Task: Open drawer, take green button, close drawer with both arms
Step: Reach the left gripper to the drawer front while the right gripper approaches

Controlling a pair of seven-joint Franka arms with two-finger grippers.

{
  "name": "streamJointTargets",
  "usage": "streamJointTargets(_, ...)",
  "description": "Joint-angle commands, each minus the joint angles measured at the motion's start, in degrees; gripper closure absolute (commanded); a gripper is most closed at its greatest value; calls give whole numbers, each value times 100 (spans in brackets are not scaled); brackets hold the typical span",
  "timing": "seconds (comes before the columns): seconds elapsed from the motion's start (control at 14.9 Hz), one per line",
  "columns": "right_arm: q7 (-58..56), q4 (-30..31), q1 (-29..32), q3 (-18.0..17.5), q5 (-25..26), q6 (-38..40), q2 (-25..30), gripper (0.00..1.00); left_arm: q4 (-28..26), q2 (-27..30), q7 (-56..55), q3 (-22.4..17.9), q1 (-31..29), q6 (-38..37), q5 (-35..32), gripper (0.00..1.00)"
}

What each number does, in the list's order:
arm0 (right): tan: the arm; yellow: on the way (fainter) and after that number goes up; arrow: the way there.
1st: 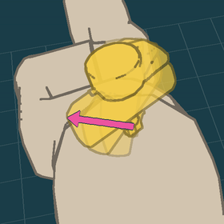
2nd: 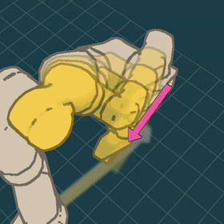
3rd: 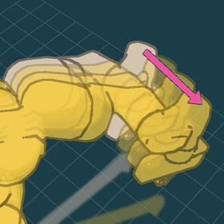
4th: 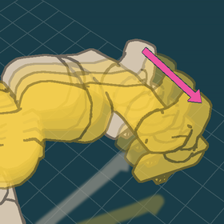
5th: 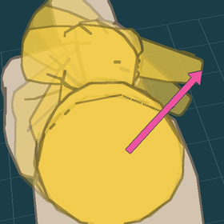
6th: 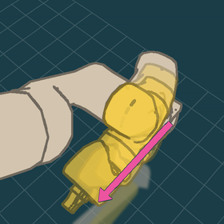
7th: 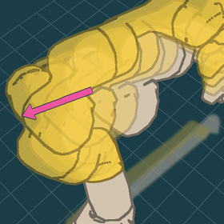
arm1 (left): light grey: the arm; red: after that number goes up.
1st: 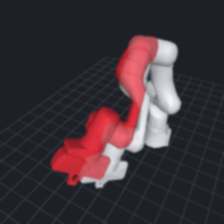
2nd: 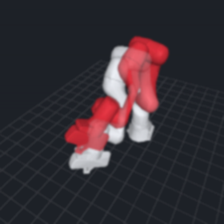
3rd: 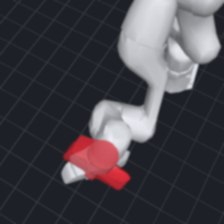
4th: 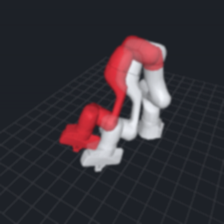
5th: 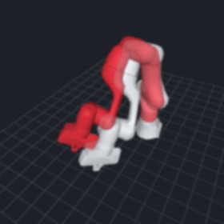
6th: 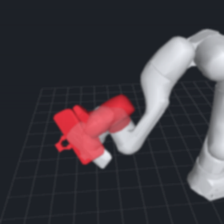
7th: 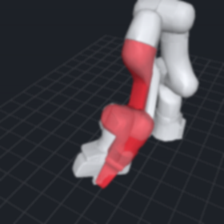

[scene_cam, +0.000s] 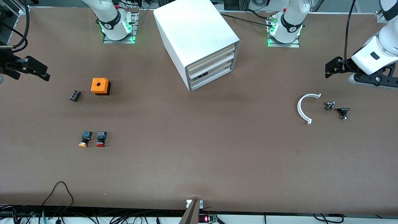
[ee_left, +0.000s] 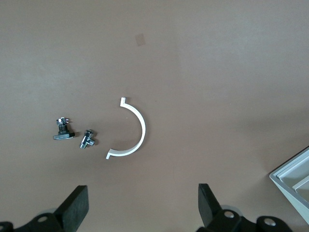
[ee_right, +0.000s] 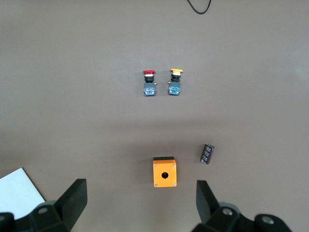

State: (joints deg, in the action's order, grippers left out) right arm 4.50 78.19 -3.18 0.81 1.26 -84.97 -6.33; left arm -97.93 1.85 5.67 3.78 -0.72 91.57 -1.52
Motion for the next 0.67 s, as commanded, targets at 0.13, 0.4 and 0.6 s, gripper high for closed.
streamJointTargets(0.13,-46,-40,-24,-19,120,50,-8,0,160,-36,-31,-18,37,-139,117,0)
streamJointTargets(0.4,-46,-32,-51,-19,155,68,-17,0,160,-80,-14,52,37,-157,117,0)
streamJointTargets(0.6,-37,3,-103,-19,164,94,-17,0,230,-80,4,131,28,-454,152,0)
